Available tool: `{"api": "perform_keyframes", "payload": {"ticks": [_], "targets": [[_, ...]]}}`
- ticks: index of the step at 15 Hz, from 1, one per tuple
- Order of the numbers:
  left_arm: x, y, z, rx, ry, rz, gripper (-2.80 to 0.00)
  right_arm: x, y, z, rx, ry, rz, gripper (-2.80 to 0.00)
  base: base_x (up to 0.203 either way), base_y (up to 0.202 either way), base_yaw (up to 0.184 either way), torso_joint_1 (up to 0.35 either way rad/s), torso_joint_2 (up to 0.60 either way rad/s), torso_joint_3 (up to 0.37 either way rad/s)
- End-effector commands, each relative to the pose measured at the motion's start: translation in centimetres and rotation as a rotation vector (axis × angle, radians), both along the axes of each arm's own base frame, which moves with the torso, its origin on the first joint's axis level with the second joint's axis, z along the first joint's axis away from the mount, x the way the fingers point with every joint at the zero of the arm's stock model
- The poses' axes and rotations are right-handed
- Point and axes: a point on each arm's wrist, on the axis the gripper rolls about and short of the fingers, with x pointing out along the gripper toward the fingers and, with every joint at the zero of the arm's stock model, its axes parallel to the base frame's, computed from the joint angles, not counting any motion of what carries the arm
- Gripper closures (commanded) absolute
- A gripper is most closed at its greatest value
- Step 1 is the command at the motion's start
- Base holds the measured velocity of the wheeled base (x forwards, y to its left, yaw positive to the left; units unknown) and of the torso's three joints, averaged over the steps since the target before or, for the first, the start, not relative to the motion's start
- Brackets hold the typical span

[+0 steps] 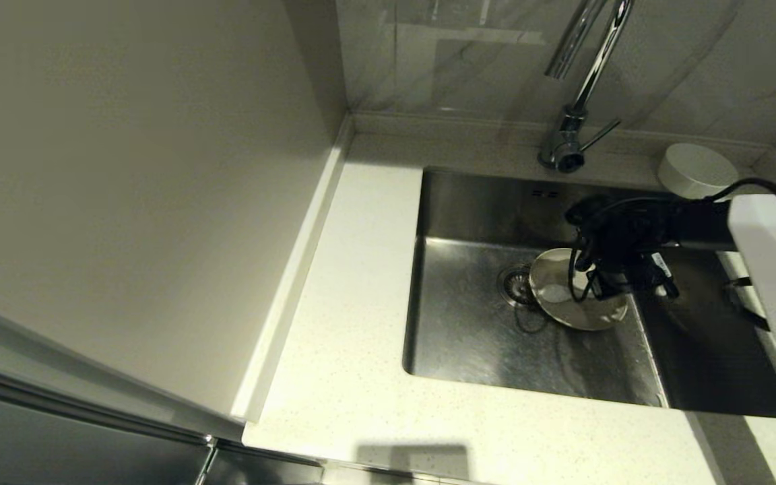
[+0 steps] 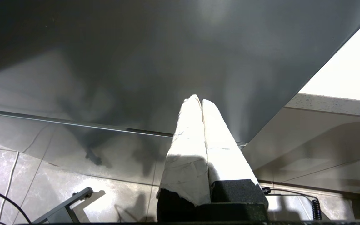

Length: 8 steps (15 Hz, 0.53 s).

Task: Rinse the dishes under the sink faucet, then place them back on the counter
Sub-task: Put a bowl into the sink

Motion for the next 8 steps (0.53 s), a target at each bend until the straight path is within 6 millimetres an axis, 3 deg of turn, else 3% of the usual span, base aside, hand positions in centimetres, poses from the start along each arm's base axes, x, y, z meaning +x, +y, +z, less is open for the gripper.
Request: {"api": "perform_keyframes", "payload": {"ticks": [1, 4, 8], "targets": [[0.0, 0.0, 0.0, -0.001, -0.003, 0.001, 0.0, -1.8, 0.0, 5.1, 0.033, -0.112, 0.018, -2.8, 0.0, 0.0, 0.0, 0.0, 0.0, 0.0], [0.0, 0.0, 0.0, -0.001, -0.003, 0.001, 0.0, -4.4, 0.3, 9.3, 0.09, -0.199, 0.067, -2.8, 0.0, 0.0, 0.0, 0.0, 0.0, 0.0], [0.0, 0.0, 0.0, -0.001, -0.003, 0.001, 0.0, -9.1, 0.3, 13.2, 0.106, -0.233, 0.14, -2.8, 0.0, 0.0, 0.0, 0.0, 0.0, 0.0]]}}
